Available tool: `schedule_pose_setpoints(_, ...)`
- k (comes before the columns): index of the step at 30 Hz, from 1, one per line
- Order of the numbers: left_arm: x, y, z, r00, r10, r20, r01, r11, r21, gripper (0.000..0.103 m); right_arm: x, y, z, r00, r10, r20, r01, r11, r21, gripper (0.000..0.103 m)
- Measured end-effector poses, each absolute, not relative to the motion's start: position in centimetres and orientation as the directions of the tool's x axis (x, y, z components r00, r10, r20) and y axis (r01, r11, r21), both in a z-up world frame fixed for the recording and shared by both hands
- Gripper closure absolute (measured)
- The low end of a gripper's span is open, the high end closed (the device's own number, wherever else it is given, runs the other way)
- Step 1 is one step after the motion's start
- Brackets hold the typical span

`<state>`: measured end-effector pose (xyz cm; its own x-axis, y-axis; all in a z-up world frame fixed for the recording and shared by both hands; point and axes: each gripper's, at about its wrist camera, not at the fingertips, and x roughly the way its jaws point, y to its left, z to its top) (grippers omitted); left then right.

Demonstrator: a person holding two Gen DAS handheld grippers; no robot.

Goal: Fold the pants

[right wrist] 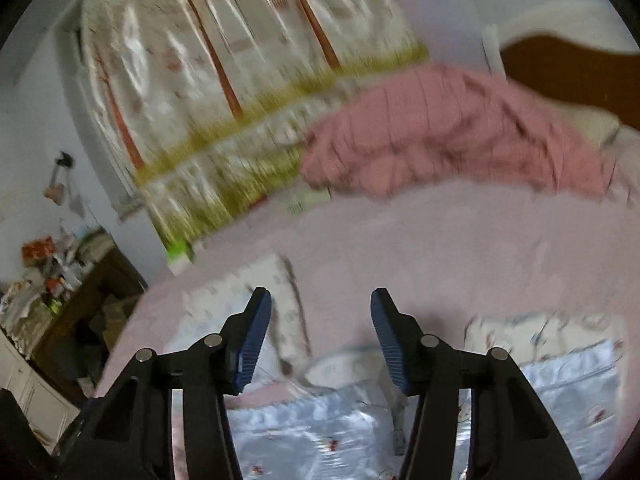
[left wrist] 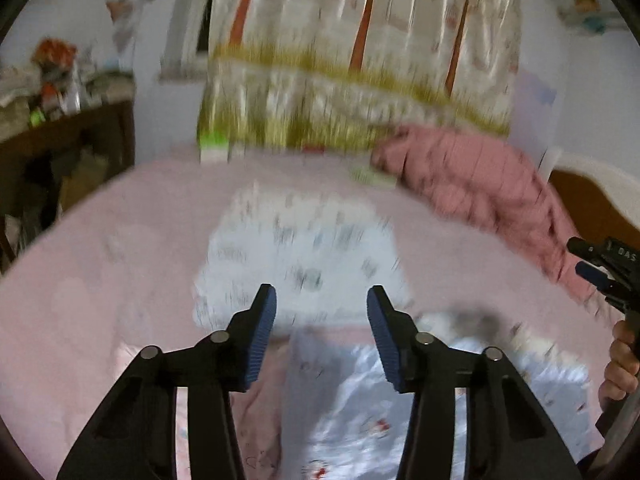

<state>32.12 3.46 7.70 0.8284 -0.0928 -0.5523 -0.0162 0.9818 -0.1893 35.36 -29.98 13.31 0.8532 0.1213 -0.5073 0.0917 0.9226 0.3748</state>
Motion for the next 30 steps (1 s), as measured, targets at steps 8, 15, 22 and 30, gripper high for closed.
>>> schedule_pose_setpoints(8, 36.6, 4.7, 1.0, 0.689, -0.177, -0.703, -0.033, 0.961, -0.275, 0.077, 41.4, -32.2, 1.5, 0.717, 0.245, -0.653, 0.072, 0.905, 0.418, 0.052)
schedule_pose_setpoints(15, 37.5, 4.6, -0.6, 0.660, -0.296, -0.691, 0.035, 0.930, -0.365, 0.077, 43.7, -31.4, -2.4, 0.591, 0.320, -0.740, 0.056, 0.899, 0.434, 0.056)
schedule_pose_setpoints(22, 37.2, 4.2, 0.5, 0.681, -0.308, -0.665, 0.074, 0.932, -0.356, 0.099, 44.2, -28.6, -4.2, 0.530, 0.310, -0.790, 0.035, 0.922, 0.385, 0.095)
schedule_pose_setpoints(30, 37.0, 4.5, 1.6, 0.714, -0.295, -0.635, 0.068, 0.932, -0.356, 0.101, 41.6, -28.1, -0.3, 0.703, 0.349, -0.620, -0.091, 0.908, 0.409, 0.098)
